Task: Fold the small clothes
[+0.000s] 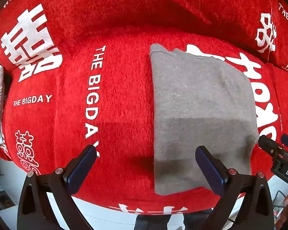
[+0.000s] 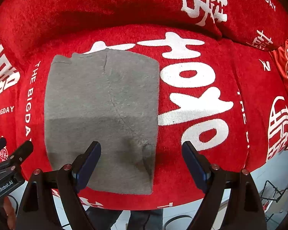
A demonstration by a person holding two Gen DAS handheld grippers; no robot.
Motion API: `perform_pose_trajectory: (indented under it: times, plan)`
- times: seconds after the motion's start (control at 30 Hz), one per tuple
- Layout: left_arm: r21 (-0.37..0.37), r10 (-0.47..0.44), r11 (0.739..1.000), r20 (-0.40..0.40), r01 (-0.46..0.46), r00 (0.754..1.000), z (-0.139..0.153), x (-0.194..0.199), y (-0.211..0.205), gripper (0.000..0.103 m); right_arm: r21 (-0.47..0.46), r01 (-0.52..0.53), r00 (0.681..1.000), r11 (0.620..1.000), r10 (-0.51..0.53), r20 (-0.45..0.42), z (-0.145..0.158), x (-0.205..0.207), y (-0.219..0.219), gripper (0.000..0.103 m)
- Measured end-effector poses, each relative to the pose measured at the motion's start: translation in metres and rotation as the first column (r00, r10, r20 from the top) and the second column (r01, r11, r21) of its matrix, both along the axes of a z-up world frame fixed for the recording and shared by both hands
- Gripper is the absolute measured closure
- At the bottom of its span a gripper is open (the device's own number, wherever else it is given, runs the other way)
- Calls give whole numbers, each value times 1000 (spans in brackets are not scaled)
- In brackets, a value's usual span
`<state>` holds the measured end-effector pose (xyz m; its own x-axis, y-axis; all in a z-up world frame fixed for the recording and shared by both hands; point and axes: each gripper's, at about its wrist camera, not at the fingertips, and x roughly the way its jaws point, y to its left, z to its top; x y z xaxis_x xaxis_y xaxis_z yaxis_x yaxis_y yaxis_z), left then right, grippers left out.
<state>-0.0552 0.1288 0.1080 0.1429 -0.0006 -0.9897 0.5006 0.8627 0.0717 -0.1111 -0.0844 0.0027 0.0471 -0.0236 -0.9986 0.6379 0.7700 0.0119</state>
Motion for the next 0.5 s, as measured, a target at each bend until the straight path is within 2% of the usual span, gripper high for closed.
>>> perform_pose_trajectory:
  times: [0.5]
  plan:
    - [-2, 13, 1000, -2, -13, 1000, 0, 2, 4, 0, 16, -2, 1000, 1000, 2, 3, 0, 3, 4, 15]
